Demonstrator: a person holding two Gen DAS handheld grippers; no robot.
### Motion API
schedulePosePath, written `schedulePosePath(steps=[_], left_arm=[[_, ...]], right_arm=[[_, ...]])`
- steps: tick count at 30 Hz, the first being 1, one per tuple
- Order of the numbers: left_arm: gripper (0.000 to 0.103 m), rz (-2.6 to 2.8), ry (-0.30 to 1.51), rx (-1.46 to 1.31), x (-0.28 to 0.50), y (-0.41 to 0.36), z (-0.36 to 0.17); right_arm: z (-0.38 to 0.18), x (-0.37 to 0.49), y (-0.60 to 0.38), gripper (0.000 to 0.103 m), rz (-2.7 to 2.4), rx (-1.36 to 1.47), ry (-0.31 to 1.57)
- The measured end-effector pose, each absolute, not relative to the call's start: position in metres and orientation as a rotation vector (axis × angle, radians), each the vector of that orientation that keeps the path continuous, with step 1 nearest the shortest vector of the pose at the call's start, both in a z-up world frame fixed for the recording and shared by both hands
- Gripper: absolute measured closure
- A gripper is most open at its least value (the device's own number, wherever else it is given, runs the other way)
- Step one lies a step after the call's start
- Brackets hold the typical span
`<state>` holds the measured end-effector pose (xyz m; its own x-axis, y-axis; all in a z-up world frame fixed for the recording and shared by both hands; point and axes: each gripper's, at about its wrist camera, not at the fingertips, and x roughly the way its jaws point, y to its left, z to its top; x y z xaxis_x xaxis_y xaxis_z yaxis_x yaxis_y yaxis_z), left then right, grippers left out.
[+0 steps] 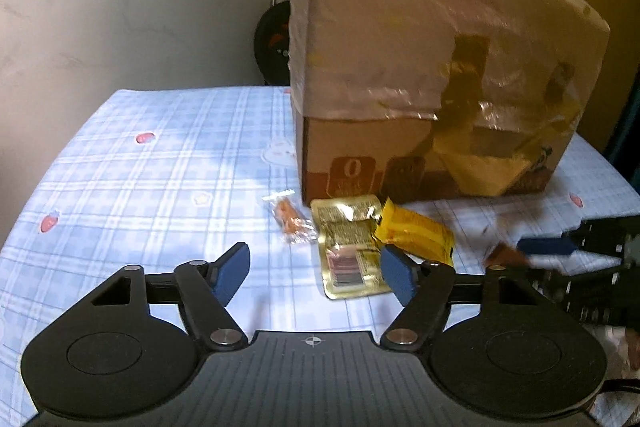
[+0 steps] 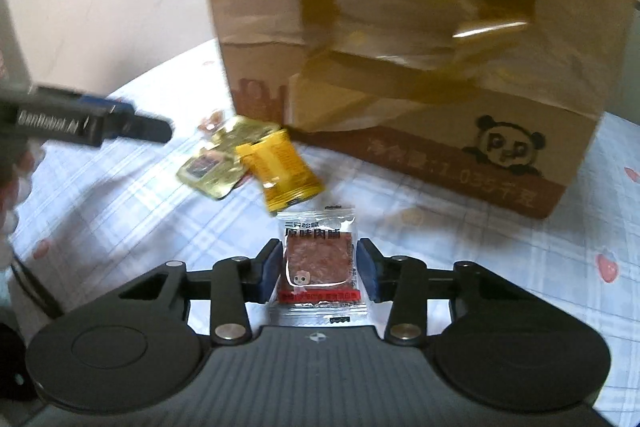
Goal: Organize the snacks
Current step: 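Grasp the red meat snack packet with the right gripper while the left gripper grasps the small clear packet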
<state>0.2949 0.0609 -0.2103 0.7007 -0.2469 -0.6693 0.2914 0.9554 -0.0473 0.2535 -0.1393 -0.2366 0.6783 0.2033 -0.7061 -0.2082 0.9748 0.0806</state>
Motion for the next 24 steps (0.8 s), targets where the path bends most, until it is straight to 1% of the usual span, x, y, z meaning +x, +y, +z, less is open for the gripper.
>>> schedulePosePath(steps=[6, 7, 8, 9, 11, 13, 18, 20, 24], left_arm=[[0.033, -0.27, 0.753, 0.057, 0.302, 0.056, -0.219], [0.036, -0.255, 0.756, 0.046, 0.305, 0.057, -0.22], [0.041, -0.242, 0.76, 0.035, 0.31, 0.059, -0.221], [0.043, -0.23, 0.765, 0.022, 0.315, 0.06, -0.222], [0.052, -0.203, 0.773, -0.002, 0.325, 0.065, -0.223], [0.055, -0.179, 0.777, -0.018, 0.336, 0.067, -0.225], [0.056, -0.16, 0.776, -0.03, 0.356, 0.062, -0.228], [0.066, -0.16, 0.781, -0.028, 0.363, 0.058, -0.231], [0.074, -0.148, 0.801, -0.025, 0.371, 0.053, -0.24]], right_arm=[[-0.232, 0.253, -0.163, 0.06, 0.133, 0.012, 0.721], [-0.234, 0.252, -0.167, 0.06, 0.119, 0.026, 0.715], [-0.235, 0.251, -0.169, 0.06, 0.11, 0.041, 0.711], [-0.238, 0.25, -0.172, 0.06, 0.102, 0.053, 0.708], [-0.242, 0.246, -0.175, 0.06, 0.093, 0.063, 0.703], [-0.243, 0.245, -0.177, 0.06, 0.093, 0.074, 0.69], [-0.245, 0.246, -0.18, 0.06, 0.097, 0.1, 0.684], [-0.245, 0.246, -0.18, 0.06, 0.101, 0.107, 0.684], [-0.245, 0.244, -0.182, 0.06, 0.115, 0.121, 0.685]])
